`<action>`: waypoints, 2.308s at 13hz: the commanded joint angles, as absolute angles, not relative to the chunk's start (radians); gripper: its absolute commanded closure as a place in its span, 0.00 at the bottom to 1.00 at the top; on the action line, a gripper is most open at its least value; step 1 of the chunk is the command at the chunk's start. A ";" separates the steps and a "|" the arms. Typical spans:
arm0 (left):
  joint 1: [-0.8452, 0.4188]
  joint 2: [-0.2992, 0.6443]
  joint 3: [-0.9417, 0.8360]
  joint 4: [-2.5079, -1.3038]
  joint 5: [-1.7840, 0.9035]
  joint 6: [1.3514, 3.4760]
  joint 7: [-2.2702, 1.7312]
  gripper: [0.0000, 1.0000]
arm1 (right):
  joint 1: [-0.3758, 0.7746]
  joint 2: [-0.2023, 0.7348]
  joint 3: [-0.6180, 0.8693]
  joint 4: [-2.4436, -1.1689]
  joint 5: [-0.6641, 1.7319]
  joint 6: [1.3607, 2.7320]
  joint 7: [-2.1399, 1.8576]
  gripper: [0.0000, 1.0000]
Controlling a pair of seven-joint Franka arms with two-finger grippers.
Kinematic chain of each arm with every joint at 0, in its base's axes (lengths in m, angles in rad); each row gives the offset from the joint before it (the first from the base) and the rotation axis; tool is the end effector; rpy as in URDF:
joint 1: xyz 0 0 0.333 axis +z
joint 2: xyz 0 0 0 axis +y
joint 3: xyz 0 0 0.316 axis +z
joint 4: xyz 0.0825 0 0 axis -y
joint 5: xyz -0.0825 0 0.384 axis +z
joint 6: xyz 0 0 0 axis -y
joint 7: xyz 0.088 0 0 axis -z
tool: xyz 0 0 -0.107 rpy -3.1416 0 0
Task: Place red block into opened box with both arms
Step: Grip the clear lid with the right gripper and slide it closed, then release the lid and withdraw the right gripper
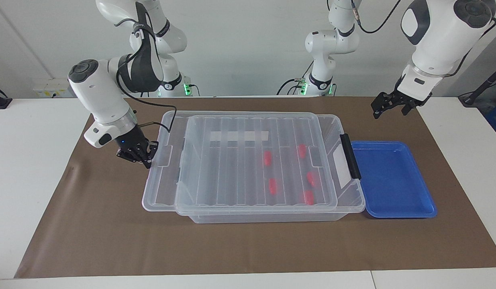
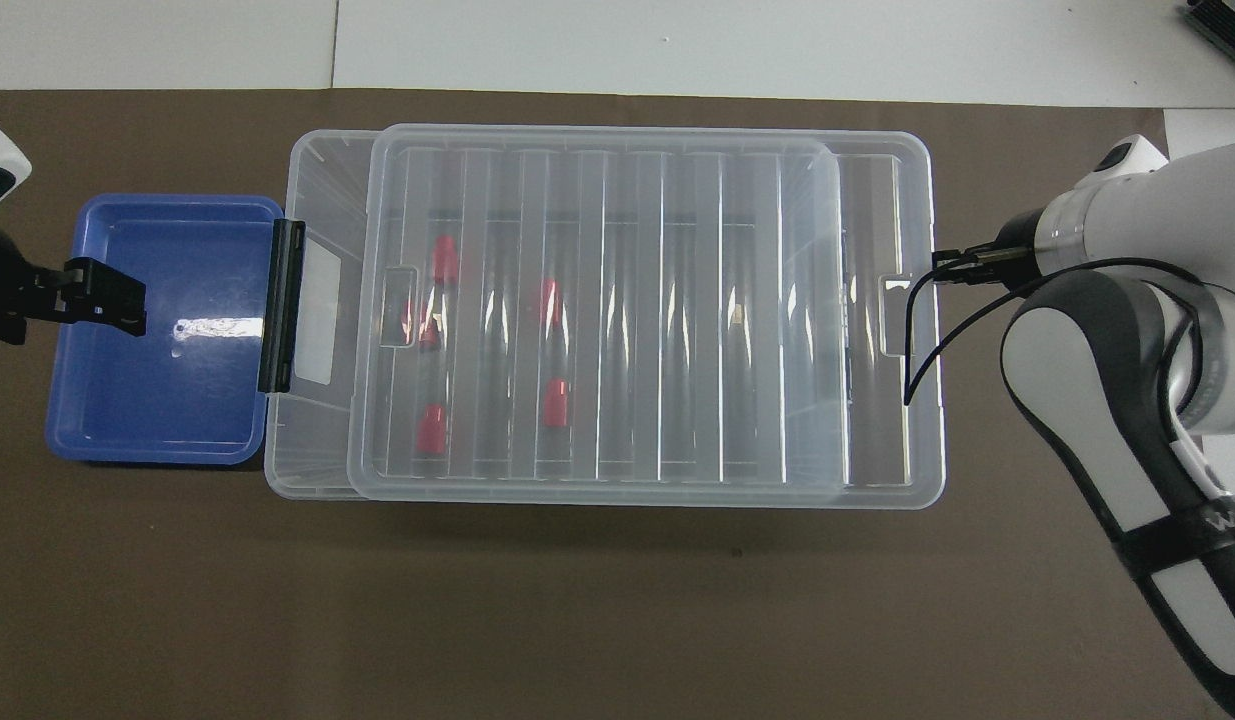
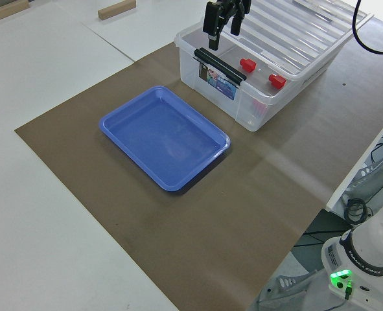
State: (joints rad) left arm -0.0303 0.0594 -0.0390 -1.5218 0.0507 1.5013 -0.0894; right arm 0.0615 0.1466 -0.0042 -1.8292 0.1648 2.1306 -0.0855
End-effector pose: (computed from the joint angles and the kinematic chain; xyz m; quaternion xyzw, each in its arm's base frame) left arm 0.5642 -0.0328 0.6085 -0.9989 -0.0108 0.0379 0.0273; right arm 0.6155 0.0426 0.4665 -0.9938 -0.0328 -0.0781 0.0715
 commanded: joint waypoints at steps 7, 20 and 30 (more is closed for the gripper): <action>-0.008 0.031 -0.061 -1.520 0.048 1.483 -0.097 0.00 | 0.132 0.155 0.002 -1.835 0.212 2.166 -0.006 1.00; -0.006 0.029 -0.061 -1.520 0.048 1.486 -0.097 0.00 | 0.150 0.153 -0.011 -1.807 0.169 2.155 0.008 1.00; -0.008 0.029 -0.061 -1.520 0.048 1.486 -0.097 0.00 | 0.063 0.048 -0.023 -1.548 -0.035 1.618 0.137 0.00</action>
